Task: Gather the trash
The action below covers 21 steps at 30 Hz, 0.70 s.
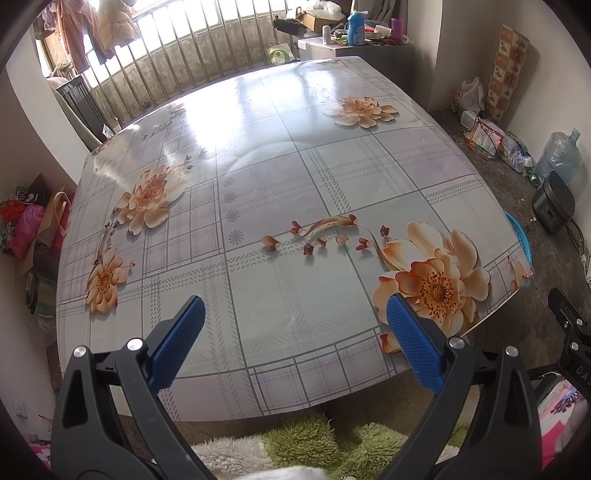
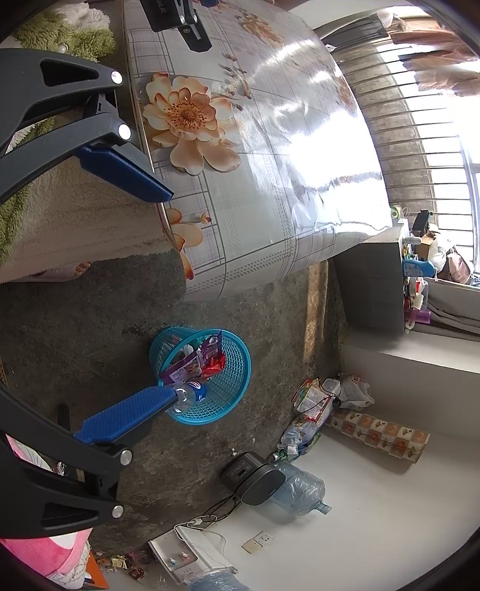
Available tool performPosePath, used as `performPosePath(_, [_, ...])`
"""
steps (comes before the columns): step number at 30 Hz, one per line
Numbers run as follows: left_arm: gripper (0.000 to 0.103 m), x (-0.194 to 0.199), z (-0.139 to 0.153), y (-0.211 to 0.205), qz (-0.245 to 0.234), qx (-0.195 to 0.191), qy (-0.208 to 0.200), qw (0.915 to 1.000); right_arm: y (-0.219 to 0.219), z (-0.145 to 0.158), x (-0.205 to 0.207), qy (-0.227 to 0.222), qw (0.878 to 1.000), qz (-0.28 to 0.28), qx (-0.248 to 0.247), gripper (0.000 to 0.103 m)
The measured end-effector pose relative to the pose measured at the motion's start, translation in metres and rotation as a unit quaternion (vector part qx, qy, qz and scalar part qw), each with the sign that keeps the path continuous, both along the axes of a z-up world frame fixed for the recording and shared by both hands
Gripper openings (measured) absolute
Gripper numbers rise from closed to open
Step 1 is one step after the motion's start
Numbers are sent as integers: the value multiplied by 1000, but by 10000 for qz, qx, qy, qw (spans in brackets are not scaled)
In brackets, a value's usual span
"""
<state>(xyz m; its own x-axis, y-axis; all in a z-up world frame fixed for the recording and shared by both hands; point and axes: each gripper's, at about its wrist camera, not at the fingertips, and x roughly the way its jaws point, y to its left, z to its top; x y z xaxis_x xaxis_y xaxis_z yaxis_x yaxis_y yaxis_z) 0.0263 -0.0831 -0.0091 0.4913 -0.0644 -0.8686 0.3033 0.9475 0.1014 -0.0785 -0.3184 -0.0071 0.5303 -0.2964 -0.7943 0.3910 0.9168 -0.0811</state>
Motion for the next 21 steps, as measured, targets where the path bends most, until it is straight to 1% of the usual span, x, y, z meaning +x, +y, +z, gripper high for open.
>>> performPosePath(21, [94,0,0,0,-42,50,-17,10000,2,1,0,-4,10000,1,10,97])
